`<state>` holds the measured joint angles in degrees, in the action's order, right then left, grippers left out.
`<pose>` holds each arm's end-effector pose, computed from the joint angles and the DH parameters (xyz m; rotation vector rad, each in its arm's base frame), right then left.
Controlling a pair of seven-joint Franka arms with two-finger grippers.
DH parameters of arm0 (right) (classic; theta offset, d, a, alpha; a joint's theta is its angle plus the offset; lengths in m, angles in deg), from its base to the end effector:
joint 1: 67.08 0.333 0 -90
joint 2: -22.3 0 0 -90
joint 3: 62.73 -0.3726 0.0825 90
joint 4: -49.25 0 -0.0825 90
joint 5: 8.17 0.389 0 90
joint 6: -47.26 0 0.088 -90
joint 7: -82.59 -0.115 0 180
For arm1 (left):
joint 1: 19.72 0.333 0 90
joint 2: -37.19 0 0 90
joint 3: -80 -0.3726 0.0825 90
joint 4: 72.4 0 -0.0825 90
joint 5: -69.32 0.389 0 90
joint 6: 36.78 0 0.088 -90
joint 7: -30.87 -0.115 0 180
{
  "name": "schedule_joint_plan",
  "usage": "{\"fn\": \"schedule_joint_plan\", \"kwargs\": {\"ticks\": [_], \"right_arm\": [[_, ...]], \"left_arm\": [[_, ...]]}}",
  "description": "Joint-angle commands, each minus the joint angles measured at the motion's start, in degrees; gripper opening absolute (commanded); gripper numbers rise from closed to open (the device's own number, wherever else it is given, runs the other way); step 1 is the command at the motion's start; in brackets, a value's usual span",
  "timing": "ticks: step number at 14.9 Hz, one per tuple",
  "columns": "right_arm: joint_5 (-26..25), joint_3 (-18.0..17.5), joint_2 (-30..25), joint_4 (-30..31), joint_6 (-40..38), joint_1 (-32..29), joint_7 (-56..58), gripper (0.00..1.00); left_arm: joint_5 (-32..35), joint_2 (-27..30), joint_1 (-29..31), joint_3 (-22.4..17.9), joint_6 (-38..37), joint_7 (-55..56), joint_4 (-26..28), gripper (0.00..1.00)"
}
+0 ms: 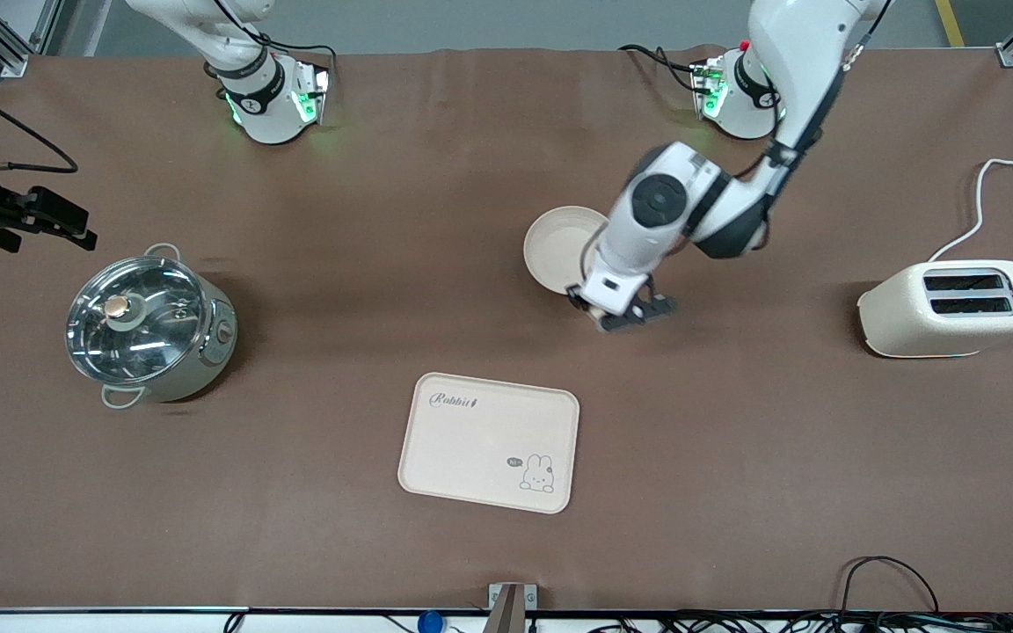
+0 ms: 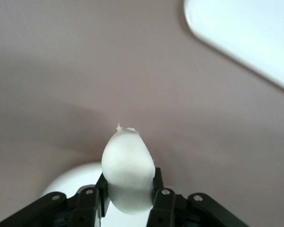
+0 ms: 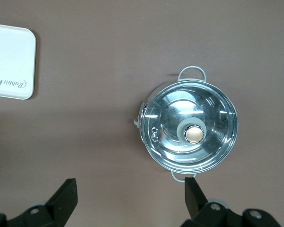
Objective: Place bun in plate and plate on tray
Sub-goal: 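Carry the bun with the left gripper over the white plate, then release the bun onto the plate while the right gripper reaches toward the plate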
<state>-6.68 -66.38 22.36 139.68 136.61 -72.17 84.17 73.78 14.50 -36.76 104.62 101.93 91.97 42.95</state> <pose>0.5582 -0.0110 0.6680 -3.1149 -0.0039 0.0299 0.4829 -0.4069 0.3177 2.9961 0.4763 -0.0801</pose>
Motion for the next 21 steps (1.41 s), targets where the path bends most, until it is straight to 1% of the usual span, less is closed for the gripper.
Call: {"fn": "schedule_joint_plan", "kwargs": {"ticks": [1,3,6,7,9,10,11,12,13,14,15,17,18,19,21], "right_arm": [[0.53,-0.31,-0.50,0.10,-0.40,-0.62,0.09,1.00],[1.23,-0.31,-0.15,0.19,-0.75,-0.71,0.27,1.00],[1.93,-0.66,0.03,0.45,-3.73,0.25,0.01,1.00],[4.29,-0.66,0.03,0.72,-3.92,1.12,-0.08,1.00],[8.25,-0.66,0.11,2.73,-2.09,3.23,-1.13,1.00],[9.75,-0.66,0.90,4.05,0.62,4.55,-2.79,1.00],[10.46,-0.66,1.34,5.54,2.65,6.30,-5.16,1.00],[11.25,-0.66,1.35,6.60,3.54,7.54,-7.09,1.00],[12.39,-0.66,1.78,7.30,3.99,8.42,-7.90,1.00],[14.14,-0.66,2.48,9.05,5.38,9.73,-8.17,1.00],[15.90,-0.66,2.75,12.20,9.40,11.22,-8.87,1.00],[18.53,-0.66,2.75,18.44,17.40,14.56,-11.32,1.00],[20.20,-0.66,2.75,21.43,21.27,16.23,-12.46,1.00],[22.05,-0.66,2.93,24.25,25.39,17.99,-13.61,1.00],[25.56,-0.66,5.46,28.74,35.49,24.04,-15.37,1.00]], "left_arm": [[0.99,1.77,-0.18,3.58,1.02,4.38,4.08,0.38],[1.07,3.09,-0.19,4.82,4.96,5.70,8.38,0.38],[1.07,3.97,-1.32,5.79,11.38,6.84,14.27,0.38],[1.07,4.06,-2.37,5.79,13.14,7.54,15.68,0.38],[2.12,3.62,-2.47,5.79,15.26,7.81,16.75,0.38],[2.22,3.45,-2.30,5.79,15.36,7.90,16.66,0.46],[2.22,3.45,-2.12,5.79,15.36,8.51,16.58,0.86],[2.22,3.79,-1.95,5.79,15.27,9.56,16.57,1.00],[2.22,4.06,-1.68,5.79,15.10,9.66,16.49,1.00],[2.22,4.58,-0.98,5.79,14.40,9.66,16.05,1.00],[2.22,5.37,0.24,5.71,12.04,9.57,14.83,1.00],[2.48,5.73,2.27,5.36,2.05,9.22,8.44,1.00],[3.18,5.82,4.01,5.27,-1.48,9.13,4.83,1.00],[3.71,5.64,6.82,5.44,-4.56,8.78,1.32,1.00],[6.60,4.77,10.78,5.27,-6.96,4.32,-4.49,1.00]]}}
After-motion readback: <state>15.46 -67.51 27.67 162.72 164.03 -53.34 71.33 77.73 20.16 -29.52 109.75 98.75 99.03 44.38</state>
